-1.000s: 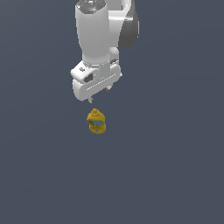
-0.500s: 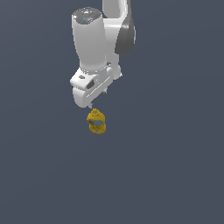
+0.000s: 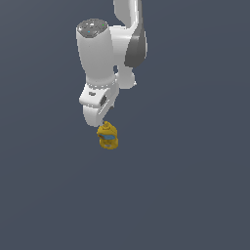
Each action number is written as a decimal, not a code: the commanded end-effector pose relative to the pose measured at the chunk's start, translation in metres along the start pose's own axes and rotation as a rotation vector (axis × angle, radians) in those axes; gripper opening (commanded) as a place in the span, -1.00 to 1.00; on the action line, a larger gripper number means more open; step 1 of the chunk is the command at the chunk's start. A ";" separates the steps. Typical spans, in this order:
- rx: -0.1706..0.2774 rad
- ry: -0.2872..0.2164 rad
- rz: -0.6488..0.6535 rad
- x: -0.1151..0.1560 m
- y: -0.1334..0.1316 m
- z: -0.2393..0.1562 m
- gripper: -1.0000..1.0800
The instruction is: Pick up the object and move it to a goal position.
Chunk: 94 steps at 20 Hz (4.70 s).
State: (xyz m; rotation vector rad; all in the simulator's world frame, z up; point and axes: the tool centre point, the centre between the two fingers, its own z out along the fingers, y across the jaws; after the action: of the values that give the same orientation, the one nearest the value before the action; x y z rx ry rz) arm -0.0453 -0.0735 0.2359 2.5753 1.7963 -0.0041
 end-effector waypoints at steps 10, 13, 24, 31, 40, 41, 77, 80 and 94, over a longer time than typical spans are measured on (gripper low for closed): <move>0.000 0.003 -0.176 -0.007 0.006 0.013 0.92; 0.000 0.003 -0.196 -0.008 0.007 0.015 0.92; 0.000 0.003 -0.202 -0.008 0.007 0.027 0.92; 0.000 0.003 -0.204 -0.008 0.006 0.058 0.92; 0.000 0.003 -0.205 -0.008 0.007 0.066 -1.00; 0.000 0.003 -0.205 -0.008 0.007 0.066 -1.00; -0.001 0.002 -0.205 0.090 0.017 -0.135 -1.00; -0.001 0.002 -0.205 0.102 0.019 -0.158 -1.00; -0.001 0.003 -0.204 0.143 0.027 -0.240 -1.00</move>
State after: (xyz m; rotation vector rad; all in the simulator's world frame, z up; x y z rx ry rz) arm 0.0275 0.0492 0.4634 2.3834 2.0545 -0.0104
